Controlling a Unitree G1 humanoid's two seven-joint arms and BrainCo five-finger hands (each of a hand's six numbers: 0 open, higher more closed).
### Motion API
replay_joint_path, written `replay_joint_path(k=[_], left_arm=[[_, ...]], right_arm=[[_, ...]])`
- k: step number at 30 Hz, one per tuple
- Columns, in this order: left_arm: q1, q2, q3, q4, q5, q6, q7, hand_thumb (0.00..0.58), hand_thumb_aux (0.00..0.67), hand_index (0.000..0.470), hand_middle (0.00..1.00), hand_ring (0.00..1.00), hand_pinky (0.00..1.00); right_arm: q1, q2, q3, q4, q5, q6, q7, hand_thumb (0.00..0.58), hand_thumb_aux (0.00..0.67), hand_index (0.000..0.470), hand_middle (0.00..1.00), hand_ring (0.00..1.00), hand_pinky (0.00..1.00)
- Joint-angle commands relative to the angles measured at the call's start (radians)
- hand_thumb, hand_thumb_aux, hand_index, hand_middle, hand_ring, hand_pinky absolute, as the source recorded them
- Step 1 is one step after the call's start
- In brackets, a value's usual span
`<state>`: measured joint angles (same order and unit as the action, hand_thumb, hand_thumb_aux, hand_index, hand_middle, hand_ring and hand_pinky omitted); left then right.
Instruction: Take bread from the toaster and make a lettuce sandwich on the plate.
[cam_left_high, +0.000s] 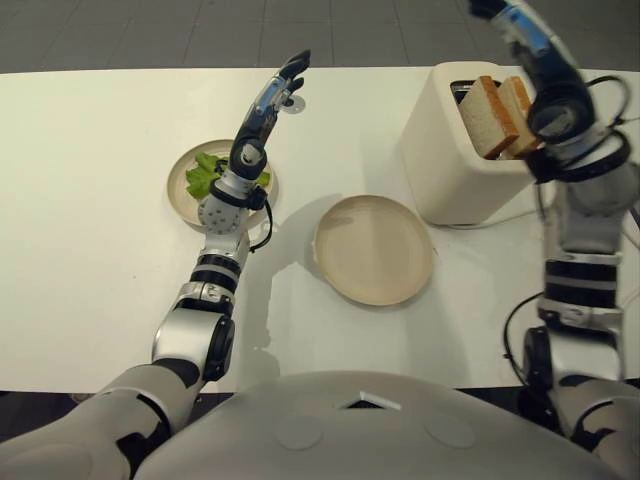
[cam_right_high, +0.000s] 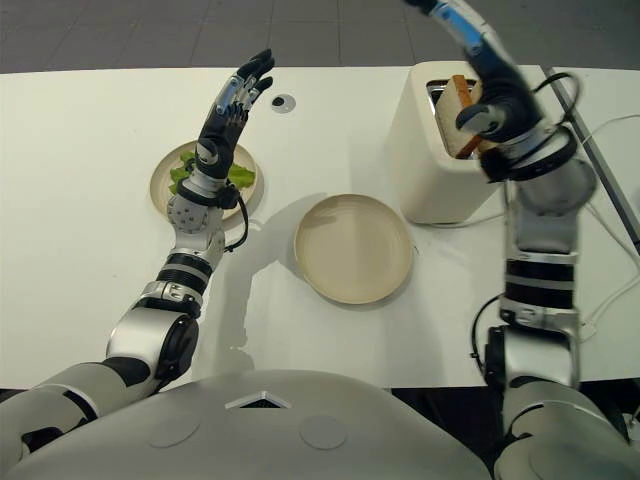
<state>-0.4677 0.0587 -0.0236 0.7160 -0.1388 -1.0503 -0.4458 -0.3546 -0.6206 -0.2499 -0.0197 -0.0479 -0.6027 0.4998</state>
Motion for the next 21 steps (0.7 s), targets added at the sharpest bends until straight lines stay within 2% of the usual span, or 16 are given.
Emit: replay_joint_path(k=[1,4,6,14,19,20,21], left_arm=[[-0.006,0.000,-0.004,0.017,0.002,0.010,-0.005,0.000,0.000,0.000,0.00,0.00,0.00],[-0.011,0.000,-0.005,0.025,0.003,0.010,-0.006,0.000,0.000,0.000,0.00,0.00,0.00],[-0.013,-0.001,-0.005,0.028,0.003,0.010,-0.007,0.000,0.000,0.000,0.00,0.00,0.00],[-0.017,0.000,-0.003,0.041,0.002,0.007,-0.009,0.000,0.000,0.000,0.00,0.00,0.00],[-0.019,0.000,-0.002,0.045,0.004,0.007,-0.008,0.000,0.000,0.000,0.00,0.00,0.00],[-0.020,0.001,-0.002,0.047,0.004,0.008,-0.007,0.000,0.000,0.000,0.00,0.00,0.00],[-0.021,0.001,-0.002,0.050,0.006,0.007,-0.007,0.000,0.000,0.000,0.00,0.00,0.00]], right_arm=[[0.040,-0.201,-0.046,0.154,-0.272,0.086,-0.072,0.000,0.000,0.000,0.00,0.00,0.00],[0.099,-0.316,0.005,0.303,-0.440,0.179,-0.102,0.000,0.000,0.000,0.00,0.00,0.00],[0.120,-0.352,0.043,0.368,-0.484,0.216,-0.104,0.000,0.000,0.000,0.00,0.00,0.00],[0.107,-0.354,0.125,0.393,-0.468,0.221,-0.125,0.000,0.000,0.000,0.00,0.00,0.00],[0.044,-0.331,0.150,0.401,-0.477,0.220,-0.213,0.000,0.000,0.000,0.00,0.00,0.00],[0.030,-0.328,0.151,0.402,-0.476,0.223,-0.233,0.319,0.221,0.155,0.00,0.00,0.00],[0.017,-0.326,0.153,0.398,-0.474,0.225,-0.250,0.489,0.405,0.284,0.00,0.00,0.00]])
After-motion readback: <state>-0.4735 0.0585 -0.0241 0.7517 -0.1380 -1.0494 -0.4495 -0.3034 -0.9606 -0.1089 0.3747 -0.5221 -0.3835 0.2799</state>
